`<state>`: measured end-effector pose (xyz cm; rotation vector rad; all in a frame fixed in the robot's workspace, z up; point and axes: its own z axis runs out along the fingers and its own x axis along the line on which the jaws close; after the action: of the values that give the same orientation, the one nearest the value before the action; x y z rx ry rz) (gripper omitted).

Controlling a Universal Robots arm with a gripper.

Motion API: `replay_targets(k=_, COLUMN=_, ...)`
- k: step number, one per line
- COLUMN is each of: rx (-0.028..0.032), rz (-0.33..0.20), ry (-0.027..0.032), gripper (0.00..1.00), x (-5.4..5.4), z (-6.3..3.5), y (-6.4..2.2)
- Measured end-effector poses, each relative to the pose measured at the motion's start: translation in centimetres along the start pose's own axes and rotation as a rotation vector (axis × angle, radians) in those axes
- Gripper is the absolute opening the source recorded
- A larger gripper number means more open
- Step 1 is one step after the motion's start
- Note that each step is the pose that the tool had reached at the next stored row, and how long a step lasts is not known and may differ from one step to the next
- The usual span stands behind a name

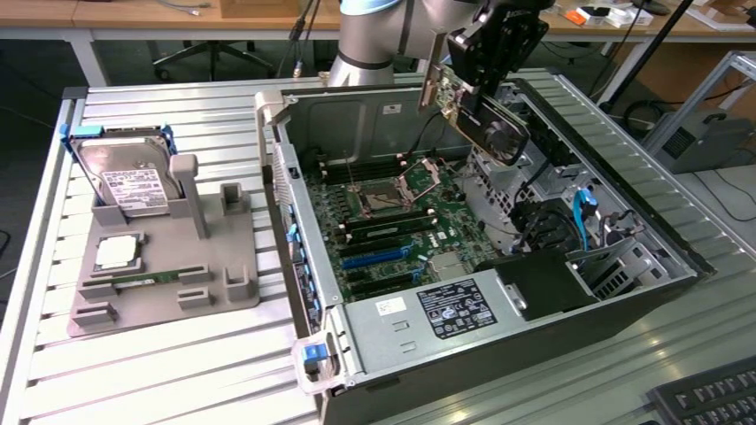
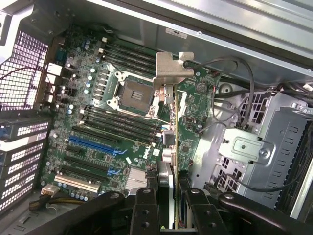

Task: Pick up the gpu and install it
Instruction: 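Insert the gpu into the slot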

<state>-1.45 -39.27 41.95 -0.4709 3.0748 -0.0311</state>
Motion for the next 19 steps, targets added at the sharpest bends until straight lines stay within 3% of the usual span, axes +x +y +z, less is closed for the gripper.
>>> replay_targets(k=19, rx=-0.0006, rz=-0.022, ry=-0.0005, gripper=0.27, x=0.0, z=0.0, y=0.0)
